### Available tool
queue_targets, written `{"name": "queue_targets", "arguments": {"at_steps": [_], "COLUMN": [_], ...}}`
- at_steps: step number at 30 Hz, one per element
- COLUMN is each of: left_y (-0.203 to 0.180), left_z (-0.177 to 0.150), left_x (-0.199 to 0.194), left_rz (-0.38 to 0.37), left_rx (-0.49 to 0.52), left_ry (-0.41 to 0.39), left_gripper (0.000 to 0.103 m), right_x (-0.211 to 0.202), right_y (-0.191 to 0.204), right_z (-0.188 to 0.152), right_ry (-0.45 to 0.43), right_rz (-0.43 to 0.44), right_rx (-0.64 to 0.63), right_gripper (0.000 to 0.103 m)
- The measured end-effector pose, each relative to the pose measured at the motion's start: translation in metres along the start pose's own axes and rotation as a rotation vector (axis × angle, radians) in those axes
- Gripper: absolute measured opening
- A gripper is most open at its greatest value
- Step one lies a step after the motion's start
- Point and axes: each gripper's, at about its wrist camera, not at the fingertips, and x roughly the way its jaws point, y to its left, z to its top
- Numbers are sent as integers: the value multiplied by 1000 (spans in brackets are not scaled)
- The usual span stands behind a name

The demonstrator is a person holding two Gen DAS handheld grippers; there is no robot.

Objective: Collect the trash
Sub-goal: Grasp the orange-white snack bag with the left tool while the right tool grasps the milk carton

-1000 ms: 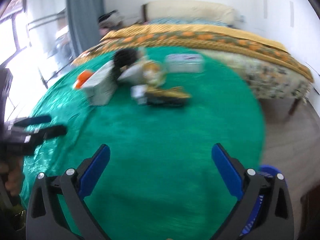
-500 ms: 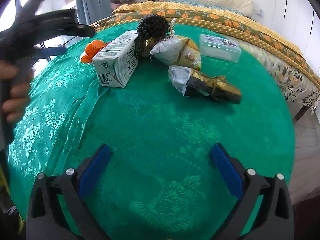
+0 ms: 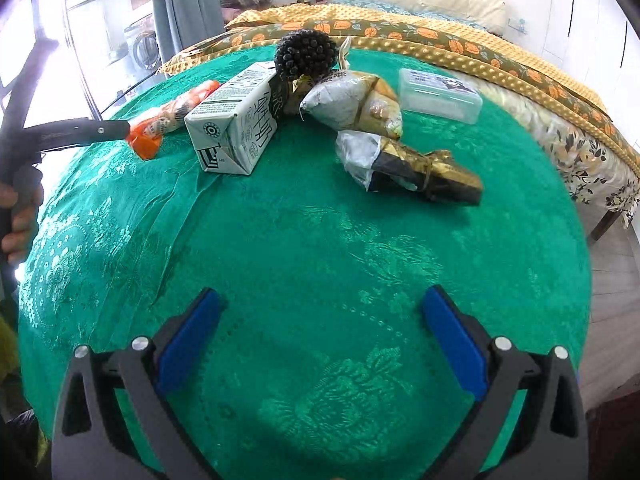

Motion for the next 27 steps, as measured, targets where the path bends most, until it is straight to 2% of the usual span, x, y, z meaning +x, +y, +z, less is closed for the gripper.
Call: {"name": "queue_targets", "arguments": {"at_steps": [2,5,9,13,19,21,23,25,27], "left_y": [-7,-24,-35,-42,-45,-45,-46,-47,-45], "left_z": [6,20,32,34,33,33,32,28,26], "left_x": [-1,7,38,57,65,64,61,57,52], "left_rz": [-44,-122,-162,-178,-177,-191,-206,-200,-183], "left_rx": [56,203,319,377,367,353,359,363,336], "left_ry": [-11,-22,45,75,60,50,43,37,41], "left_gripper": [98,98,98,98,98,88,64,48,48], "right_x": [0,-1,-3,-4,-4,-4,-4,-4,-4], "right_y": [0,1,0,-1,-1,-1,-1,-1,-1], "right_z": [0,0,-1,-2,-2,-2,-2,-2,-3], "right_ry": [0,0,-2,-3,-3,-4,-4,-4,-4], "right_rz": [0,0,-1,-1,-2,-1,-2,-1,-2], "right_rx": [0,0,4,9,12,12,13,12,14], "right_gripper": [98,98,98,98,98,98,98,98,98]}}
